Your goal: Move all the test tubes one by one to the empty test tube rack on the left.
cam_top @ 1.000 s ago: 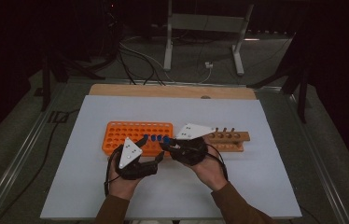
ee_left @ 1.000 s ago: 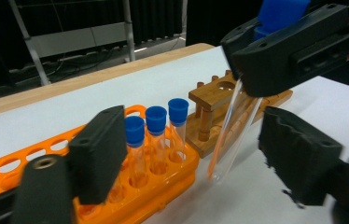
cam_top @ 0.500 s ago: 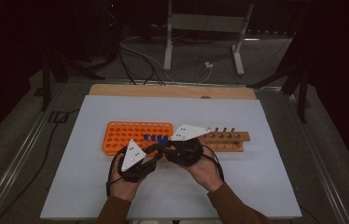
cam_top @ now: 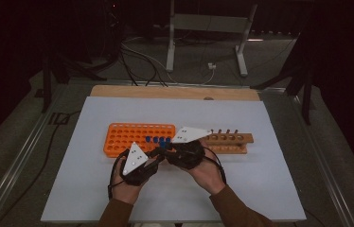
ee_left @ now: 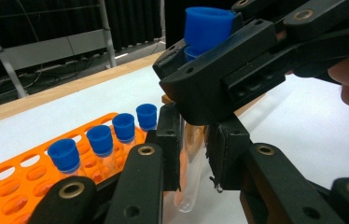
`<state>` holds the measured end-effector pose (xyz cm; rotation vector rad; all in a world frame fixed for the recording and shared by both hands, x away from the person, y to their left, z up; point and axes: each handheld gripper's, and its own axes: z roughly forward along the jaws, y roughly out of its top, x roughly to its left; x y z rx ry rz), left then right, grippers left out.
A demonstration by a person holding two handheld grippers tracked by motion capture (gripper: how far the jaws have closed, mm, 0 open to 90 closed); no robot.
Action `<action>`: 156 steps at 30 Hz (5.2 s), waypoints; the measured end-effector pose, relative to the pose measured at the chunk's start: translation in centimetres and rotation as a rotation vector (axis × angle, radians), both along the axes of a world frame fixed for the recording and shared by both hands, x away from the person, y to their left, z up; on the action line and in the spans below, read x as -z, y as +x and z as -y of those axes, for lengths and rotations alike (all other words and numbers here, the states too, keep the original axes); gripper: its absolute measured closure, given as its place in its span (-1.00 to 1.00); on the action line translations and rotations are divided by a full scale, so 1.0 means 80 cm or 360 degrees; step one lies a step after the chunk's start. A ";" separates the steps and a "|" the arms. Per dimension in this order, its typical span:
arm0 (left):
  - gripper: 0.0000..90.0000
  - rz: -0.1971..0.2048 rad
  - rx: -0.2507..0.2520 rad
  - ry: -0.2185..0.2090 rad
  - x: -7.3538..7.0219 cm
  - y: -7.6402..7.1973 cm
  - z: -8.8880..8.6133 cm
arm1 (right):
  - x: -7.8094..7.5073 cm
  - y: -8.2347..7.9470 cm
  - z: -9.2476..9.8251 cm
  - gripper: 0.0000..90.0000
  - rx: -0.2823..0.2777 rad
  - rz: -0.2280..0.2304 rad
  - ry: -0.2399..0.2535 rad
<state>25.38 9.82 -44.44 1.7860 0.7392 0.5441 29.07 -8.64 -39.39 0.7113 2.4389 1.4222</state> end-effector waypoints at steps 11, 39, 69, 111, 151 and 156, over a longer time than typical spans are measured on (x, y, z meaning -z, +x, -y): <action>0.73 -0.0009 -0.0043 -0.0003 0.000 0.003 -0.005 | -0.001 0.003 0.005 0.38 -0.0030 -0.0014 0.0068; 0.73 0.0001 -0.0296 -0.0042 -0.009 0.014 -0.051 | 0.017 0.012 0.070 -1.00 0.0229 0.0071 0.0094; 0.73 -0.0034 -0.0435 0.0036 0.020 0.052 -0.054 | 0.016 0.007 0.154 -1.00 0.0376 0.0105 0.0150; 0.74 -0.0221 -0.0390 0.0229 0.066 0.066 -0.048 | 0.024 0.008 0.188 -1.00 0.0478 0.0075 0.0176; -0.64 -0.0079 -0.0398 -0.0147 0.006 0.001 -0.125 | 0.069 -0.021 0.227 -1.00 0.0599 0.0093 0.0224; -0.88 -0.0062 -0.0459 -0.0171 0.003 -0.009 -0.138 | 0.075 -0.030 0.239 -1.00 0.0635 0.0141 0.0247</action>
